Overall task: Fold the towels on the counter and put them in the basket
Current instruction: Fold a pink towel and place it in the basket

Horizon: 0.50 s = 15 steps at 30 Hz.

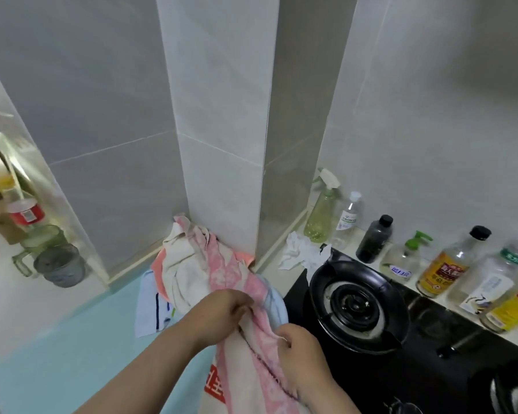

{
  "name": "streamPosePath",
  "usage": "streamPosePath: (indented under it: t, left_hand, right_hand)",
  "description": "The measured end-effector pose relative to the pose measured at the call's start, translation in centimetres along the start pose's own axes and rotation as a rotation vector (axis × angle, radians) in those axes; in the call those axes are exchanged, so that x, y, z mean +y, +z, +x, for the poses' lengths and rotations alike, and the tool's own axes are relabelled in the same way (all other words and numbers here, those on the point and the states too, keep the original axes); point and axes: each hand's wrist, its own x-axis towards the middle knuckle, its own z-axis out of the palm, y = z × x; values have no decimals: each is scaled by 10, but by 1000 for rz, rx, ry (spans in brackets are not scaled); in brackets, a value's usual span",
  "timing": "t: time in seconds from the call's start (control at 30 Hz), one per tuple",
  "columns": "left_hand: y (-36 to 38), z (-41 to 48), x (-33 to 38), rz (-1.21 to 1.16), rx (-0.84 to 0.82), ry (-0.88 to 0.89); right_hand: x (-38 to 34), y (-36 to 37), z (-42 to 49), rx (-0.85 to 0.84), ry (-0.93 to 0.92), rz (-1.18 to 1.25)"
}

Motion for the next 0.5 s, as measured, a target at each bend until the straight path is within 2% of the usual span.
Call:
streamPosePath:
  t: [0.07, 0.17, 0.23, 0.4, 0.5]
  left_hand:
    - [5, 28, -1, 66, -74, 138]
    - [9, 63, 0, 307, -265, 339]
    - [6, 78, 8, 423, -321, 408]
    - [-31, 86, 4, 666, -230, 482]
    - [-72, 79, -11, 649, -79, 550]
  right_hand:
    - [-2, -11, 3, 11, -77, 6]
    - [-10, -30, 5, 82, -216, -1]
    - [-16, -41, 5, 135, -273, -29]
    - [-41, -69, 5, 160, -261, -90]
    - [-62, -78, 1, 127, -196, -125]
